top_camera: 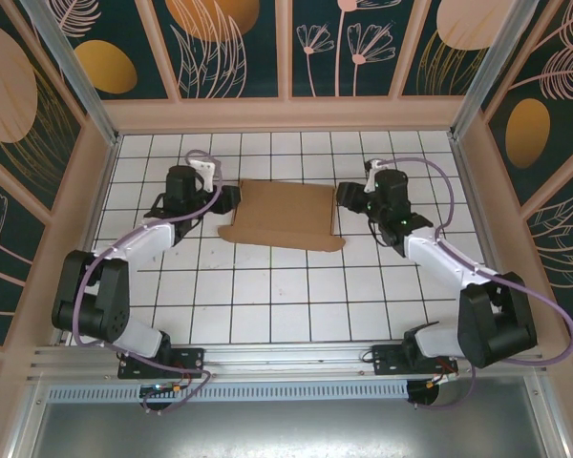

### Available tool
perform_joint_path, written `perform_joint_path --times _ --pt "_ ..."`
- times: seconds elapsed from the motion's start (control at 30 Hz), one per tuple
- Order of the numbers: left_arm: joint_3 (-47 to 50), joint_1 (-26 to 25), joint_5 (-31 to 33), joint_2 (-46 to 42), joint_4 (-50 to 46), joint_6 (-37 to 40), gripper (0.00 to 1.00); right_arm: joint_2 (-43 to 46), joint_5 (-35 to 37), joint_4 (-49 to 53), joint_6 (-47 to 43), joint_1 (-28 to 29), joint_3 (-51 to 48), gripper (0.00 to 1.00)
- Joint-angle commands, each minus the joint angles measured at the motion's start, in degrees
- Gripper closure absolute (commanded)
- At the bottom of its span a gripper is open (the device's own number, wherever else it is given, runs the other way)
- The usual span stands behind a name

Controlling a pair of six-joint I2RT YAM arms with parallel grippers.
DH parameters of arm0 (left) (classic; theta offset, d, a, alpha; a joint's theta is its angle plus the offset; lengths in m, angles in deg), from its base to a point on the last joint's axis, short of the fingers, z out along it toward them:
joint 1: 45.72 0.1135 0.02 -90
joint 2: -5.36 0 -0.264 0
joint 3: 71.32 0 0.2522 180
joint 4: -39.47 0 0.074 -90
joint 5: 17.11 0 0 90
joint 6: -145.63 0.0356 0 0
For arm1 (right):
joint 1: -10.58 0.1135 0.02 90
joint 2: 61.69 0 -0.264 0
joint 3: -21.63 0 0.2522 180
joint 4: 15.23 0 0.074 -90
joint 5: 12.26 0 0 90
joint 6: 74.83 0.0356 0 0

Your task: Fold the paper box

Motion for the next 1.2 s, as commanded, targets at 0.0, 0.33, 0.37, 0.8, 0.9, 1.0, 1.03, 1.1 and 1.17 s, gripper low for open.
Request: perform_joint_path --times 0.0,0.33,0.37,0.8,0.9,1.0,1.03,1.1,1.17 --pt "1.44 0.23 -4.02 4.51 1.29 -0.01 0.43 -5.99 -15.62 -2.50 7.43 -4.14 1.25 0.36" --pt "0.63 0.19 -10.52 12.14 6.17 -6.38 0.53 -15.94 -17.52 4.73 3.30 -3.50 4.74 0.29" --pt "0.63 0.19 -10.50 12.66 6.17 -6.47 0.53 -17.27 -17.67 5.23 3.32 -3.45 5.12 0.28" --pt "-0.54 3.66 -18.53 20.22 4.01 -7.48 0.75 -27.10 -31.37 -3.66 8.53 -7.21 5.99 0.19" --pt "-0.01 5.31 -22.62 22.05 4.96 -9.38 0.78 -27.89 -35.88 -8.59 11.93 -9.08 4.20 0.19" --pt "-0.84 5.91 -23.78 23.52 3.76 -9.53 0.79 -28.91 -39.03 -10.51 13.68 -9.73 4.00 0.15" --pt "-0.92 6.05 -23.89 23.71 3.62 -9.61 0.79 -28.73 -38.81 -10.42 13.55 -9.61 3.97 0.14" --pt "-1.04 6.46 -23.98 24.12 3.70 -10.20 0.79 -28.43 -38.48 -9.90 13.36 -9.32 4.09 0.14" --pt "-0.85 7.18 -24.36 24.48 4.35 -11.12 0.80 -27.89 -37.37 -8.54 12.71 -9.30 4.30 0.14"
